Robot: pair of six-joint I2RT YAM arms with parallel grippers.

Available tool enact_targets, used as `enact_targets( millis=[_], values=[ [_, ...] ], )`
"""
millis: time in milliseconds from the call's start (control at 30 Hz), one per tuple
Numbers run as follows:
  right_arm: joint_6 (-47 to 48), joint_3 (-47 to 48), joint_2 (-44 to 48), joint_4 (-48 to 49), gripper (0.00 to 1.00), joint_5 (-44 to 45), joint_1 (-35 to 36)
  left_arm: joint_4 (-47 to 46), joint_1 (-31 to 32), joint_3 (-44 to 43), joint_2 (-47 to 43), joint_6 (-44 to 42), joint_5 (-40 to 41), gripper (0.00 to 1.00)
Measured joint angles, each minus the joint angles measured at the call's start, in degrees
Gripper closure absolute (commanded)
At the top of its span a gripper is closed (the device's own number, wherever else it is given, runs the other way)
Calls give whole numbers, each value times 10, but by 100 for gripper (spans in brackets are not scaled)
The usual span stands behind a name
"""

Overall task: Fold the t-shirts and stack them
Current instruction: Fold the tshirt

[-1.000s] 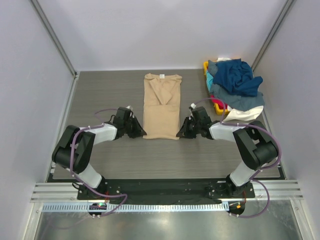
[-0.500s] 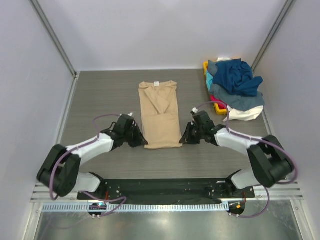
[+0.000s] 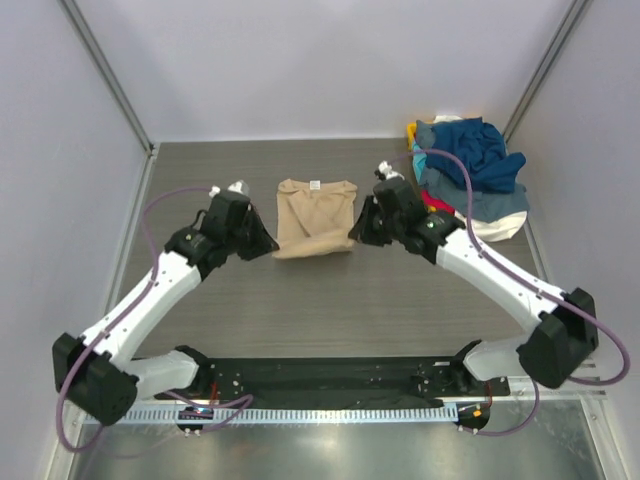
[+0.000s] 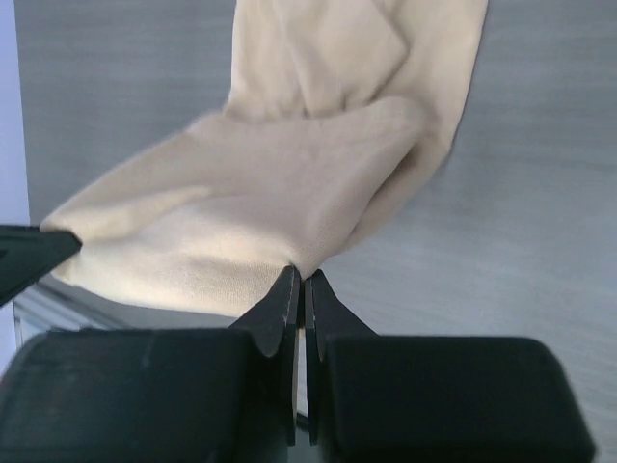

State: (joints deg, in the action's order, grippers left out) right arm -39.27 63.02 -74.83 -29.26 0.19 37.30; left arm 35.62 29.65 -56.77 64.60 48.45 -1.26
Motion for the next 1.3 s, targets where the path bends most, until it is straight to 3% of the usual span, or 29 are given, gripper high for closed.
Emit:
enact_targets(
  millis=[267, 733, 1100, 1167, 1200, 1233, 1300],
  values=[
    [43, 158, -162, -28, 99, 20, -59, 18, -69, -163, 189, -52, -14, 100],
    [82, 315, -336, -52, 99, 9, -119, 35, -125, -385, 472, -74, -71, 100],
    [94, 446, -484, -62, 99, -37, -156, 79, -159, -543, 610, -74, -105, 100],
    [95, 472, -506, -64, 93, -47, -161, 91, -164, -567, 626, -73, -111, 96],
    [95, 487, -518, -68, 86, -51, -164, 93, -167, -580, 636, -72, -115, 92],
    [94, 500, -527, -69, 64, -55, -166, 95, -171, -593, 647, -72, -119, 89],
    [98, 532, -546, -76, 48, -56, -170, 118, -179, -643, 678, -71, -123, 85]
  ],
)
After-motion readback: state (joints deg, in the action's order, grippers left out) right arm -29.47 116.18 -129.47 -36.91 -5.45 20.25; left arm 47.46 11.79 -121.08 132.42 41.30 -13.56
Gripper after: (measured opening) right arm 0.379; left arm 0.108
